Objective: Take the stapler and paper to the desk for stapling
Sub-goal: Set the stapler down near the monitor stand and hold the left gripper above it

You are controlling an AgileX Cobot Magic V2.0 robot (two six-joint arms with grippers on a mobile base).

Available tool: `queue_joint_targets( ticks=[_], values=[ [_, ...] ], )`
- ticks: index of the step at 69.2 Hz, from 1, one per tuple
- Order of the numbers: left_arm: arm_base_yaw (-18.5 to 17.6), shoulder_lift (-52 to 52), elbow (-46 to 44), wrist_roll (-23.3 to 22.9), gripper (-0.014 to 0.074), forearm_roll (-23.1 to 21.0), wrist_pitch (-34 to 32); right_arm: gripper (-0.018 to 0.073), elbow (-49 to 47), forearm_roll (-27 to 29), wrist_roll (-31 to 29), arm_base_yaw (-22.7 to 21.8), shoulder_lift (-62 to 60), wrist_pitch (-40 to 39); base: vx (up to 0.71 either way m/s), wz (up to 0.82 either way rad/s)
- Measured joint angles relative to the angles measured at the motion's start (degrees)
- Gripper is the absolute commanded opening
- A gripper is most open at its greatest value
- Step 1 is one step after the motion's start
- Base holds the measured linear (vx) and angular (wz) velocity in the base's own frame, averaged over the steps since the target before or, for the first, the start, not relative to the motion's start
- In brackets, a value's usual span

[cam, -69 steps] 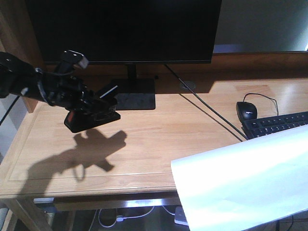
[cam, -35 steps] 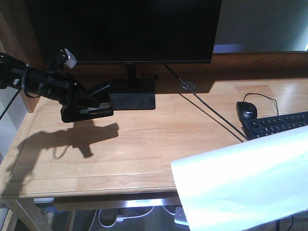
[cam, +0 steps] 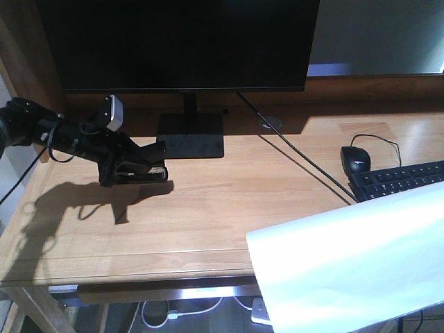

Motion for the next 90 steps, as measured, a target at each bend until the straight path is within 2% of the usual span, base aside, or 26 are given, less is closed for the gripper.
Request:
queue_joint_targets(
  ticks=[16,33,46,55,73,90],
  values=[
    [0.0,2.4,0.0,5.7,0.0015,-1.0,-2.3,-0.0002,0.0,0.0,0.0,0.0,0.0,0.0,0.00,0.00],
    [0.0,4.2,0.0,6.5,0.0066,-1.5,-2.5,-0.0002,0.0,0.0,0.0,0.0,0.0,0.0,0.00,0.00],
    [0.0,5.3,0.0,6.6,0.0143,-1.9,-2.6,-0.0002,0.0,0.0,0.0,0.0,0.0,0.0,0.00,0.00],
    [0.0,5.5,-0.2,6.6,0.0237,-1.9,-2.8,-0.0002,0.0,0.0,0.0,0.0,0.0,0.0,0.00,0.00],
    [0.0,5.7,-0.3,2.0,0.0441,-2.2,-5.6,-0.0002,0.0,0.0,0.0,0.0,0.0,0.0,0.00,0.00],
    [0.0,4.6,-0.3,0.0,0.0460,-2.3,-4.9,-0.0002,0.0,0.0,0.0,0.0,0.0,0.0,0.00,0.00]
  ],
)
